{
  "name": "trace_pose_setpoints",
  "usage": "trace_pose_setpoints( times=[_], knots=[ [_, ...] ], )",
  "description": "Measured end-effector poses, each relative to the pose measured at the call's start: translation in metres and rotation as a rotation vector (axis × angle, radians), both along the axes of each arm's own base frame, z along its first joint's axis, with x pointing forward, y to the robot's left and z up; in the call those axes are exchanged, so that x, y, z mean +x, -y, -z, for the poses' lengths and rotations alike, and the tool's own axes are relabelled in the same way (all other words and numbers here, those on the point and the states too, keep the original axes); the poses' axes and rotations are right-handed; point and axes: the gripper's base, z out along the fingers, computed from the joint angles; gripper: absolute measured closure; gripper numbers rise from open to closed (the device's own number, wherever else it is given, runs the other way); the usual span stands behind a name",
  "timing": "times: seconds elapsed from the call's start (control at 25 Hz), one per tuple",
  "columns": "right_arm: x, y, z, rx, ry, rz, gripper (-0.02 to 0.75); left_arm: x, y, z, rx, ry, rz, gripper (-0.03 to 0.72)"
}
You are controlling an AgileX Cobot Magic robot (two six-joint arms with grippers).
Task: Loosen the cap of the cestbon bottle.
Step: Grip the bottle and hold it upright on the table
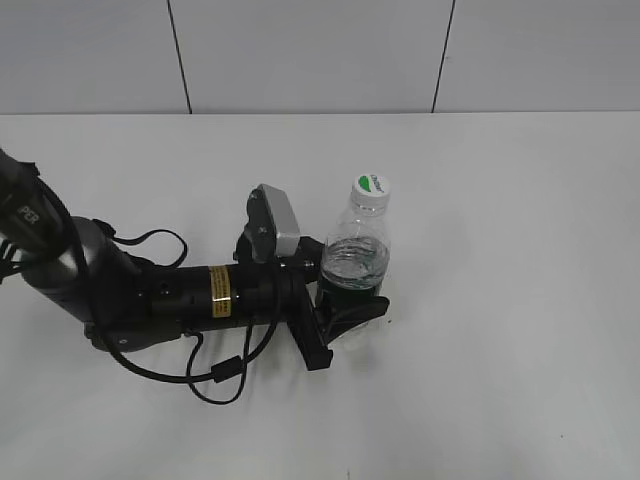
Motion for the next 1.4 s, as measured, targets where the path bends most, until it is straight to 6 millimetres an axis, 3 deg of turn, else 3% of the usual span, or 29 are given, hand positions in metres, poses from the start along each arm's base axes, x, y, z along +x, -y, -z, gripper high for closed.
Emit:
trace_pose_setpoints(
  times=[0.28,0.76,1.4],
  knots=[
    [0.000,0.000,0.000,0.000,0.000,0.000,0.150,0.010,0.004,0.010,-0.034,-0.074,-0.056,0.285],
    [0.000,0.000,0.000,0.000,0.000,0.000,0.150,0.010,0.004,0.013,-0.051,-0.086,-0.058,0.285],
    [0.000,0.000,0.000,0.000,0.000,0.000,0.150,0.010,0.004,0.013,-0.028,-0.004,-0.025,0.285]
  ],
)
